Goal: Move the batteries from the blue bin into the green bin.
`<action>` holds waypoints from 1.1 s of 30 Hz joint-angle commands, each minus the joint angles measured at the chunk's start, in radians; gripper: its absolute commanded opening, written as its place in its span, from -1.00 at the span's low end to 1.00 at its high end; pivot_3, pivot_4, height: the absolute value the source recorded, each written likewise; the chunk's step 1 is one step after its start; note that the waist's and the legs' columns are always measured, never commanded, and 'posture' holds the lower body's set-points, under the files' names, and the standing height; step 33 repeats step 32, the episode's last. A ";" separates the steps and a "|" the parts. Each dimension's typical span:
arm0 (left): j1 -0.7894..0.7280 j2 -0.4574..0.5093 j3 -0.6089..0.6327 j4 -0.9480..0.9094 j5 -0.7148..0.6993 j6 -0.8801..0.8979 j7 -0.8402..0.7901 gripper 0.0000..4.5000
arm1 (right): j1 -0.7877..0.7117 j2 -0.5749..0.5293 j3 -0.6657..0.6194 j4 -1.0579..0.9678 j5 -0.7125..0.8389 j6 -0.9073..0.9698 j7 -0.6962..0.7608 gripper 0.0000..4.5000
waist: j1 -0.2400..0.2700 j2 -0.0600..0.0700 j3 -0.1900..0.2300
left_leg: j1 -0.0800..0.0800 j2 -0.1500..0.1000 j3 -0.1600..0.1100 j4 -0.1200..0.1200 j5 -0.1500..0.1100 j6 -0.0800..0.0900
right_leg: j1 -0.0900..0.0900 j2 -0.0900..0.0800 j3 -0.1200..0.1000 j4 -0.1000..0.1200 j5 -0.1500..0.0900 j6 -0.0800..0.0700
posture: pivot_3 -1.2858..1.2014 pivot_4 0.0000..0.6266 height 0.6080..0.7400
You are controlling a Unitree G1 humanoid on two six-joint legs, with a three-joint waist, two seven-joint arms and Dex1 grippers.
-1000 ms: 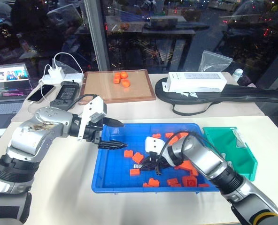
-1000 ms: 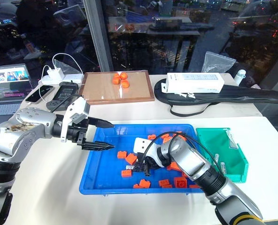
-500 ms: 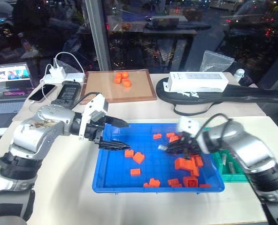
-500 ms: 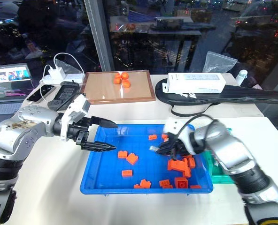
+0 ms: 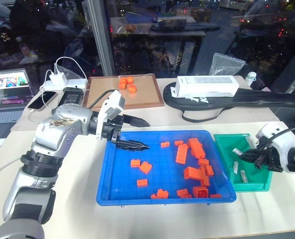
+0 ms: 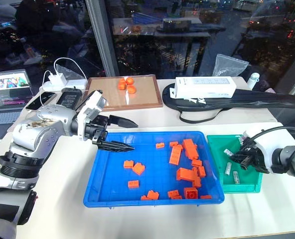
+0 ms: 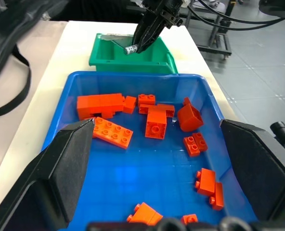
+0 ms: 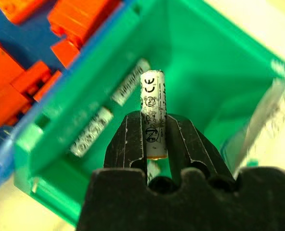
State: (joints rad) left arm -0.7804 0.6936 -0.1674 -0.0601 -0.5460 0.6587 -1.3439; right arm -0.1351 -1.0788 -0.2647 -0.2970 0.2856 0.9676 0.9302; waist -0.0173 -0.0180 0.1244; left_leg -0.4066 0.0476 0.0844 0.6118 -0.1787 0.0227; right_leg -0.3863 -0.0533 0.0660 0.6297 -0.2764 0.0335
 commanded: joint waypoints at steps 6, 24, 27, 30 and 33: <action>0.034 0.022 0.041 -0.010 0.072 -0.059 0.081 1.00 | -0.067 -0.020 -0.067 0.080 0.014 -0.019 -0.051 0.43 | 0.004 0.002 0.000 | 0.000 -0.001 0.000 -0.001 0.000 0.000 | 0.000 -0.001 0.001 -0.001 0.000 0.000 | 0.03 -0.52 1.00; 0.418 0.027 0.462 -0.081 0.037 -0.104 0.433 1.00 | 0.174 0.289 -0.409 -0.024 0.224 -0.343 -0.019 0.98 | 0.012 0.002 -0.001 | 0.001 0.000 -0.001 -0.003 0.000 0.000 | 0.002 -0.004 0.001 0.000 0.003 -0.004 | 0.03 -0.52 1.00; 0.515 -0.021 0.517 -0.121 -0.015 -0.079 0.478 1.00 | 0.192 0.321 -0.400 -0.008 0.210 -0.399 -0.057 0.98 | 0.008 0.003 -0.001 | 0.001 0.000 -0.001 -0.002 0.000 0.000 | 0.002 -0.006 0.002 -0.001 0.003 -0.003 | 0.03 -0.52 1.00; 0.527 -0.050 0.548 -0.124 -0.056 -0.057 0.519 1.00 | 0.206 0.313 -0.393 0.030 0.187 -0.432 -0.068 0.98 | 0.007 -0.001 0.000 | 0.001 0.000 0.000 -0.001 0.000 0.000 | 0.002 -0.006 0.002 0.000 0.004 -0.001 | 0.03 -0.52 1.00; 0.521 -0.045 0.541 -0.109 -0.062 -0.054 0.518 1.00 | 0.205 0.310 -0.388 0.040 0.188 -0.443 -0.074 0.98 | 0.008 -0.003 -0.001 | 0.001 0.001 0.000 -0.001 0.000 -0.001 | 0.002 -0.006 0.001 -0.001 0.004 0.001 | 0.03 -0.52 1.00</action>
